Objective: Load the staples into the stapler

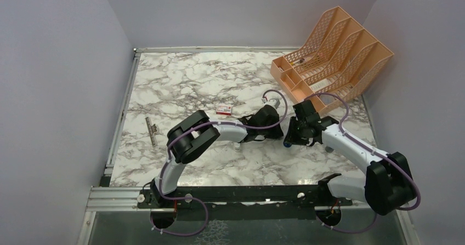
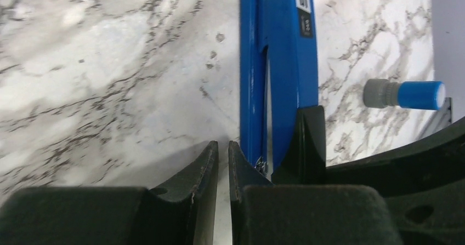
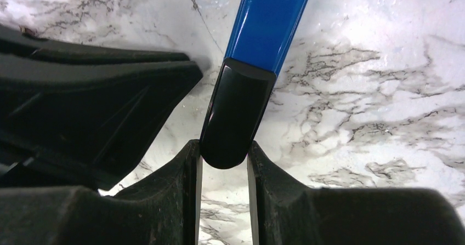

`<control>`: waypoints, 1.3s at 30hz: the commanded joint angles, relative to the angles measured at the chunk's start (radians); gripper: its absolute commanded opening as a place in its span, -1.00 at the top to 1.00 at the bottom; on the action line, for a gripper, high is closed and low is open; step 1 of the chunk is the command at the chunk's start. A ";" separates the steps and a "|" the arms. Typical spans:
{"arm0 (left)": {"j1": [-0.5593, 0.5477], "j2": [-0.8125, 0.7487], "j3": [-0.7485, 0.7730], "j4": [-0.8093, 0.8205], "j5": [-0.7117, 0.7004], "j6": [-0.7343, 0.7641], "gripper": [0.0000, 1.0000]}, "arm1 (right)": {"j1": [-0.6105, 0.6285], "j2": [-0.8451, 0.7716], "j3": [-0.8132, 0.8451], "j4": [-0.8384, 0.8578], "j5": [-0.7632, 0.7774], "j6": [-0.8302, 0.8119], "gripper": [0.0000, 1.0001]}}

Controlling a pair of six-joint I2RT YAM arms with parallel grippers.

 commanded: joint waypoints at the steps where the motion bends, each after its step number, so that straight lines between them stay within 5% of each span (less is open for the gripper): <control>1: -0.002 -0.050 -0.037 -0.119 -0.117 0.045 0.72 | 0.000 0.046 -0.015 0.044 0.080 0.013 0.54; 21: -0.002 -0.120 -0.131 -0.058 -0.122 0.006 0.72 | 0.000 0.132 0.047 -0.019 0.121 0.024 0.41; 28: -0.002 -0.122 -0.142 -0.025 -0.110 0.002 0.67 | 0.000 -0.019 0.175 -0.075 0.160 0.022 0.13; 32: -0.002 -0.117 -0.136 -0.020 -0.106 0.005 0.65 | 0.000 -0.020 0.191 -0.075 0.190 -0.001 -0.21; 39: -0.001 -0.119 -0.142 -0.020 -0.114 0.017 0.63 | 0.000 0.059 0.191 -0.100 0.174 0.010 -0.18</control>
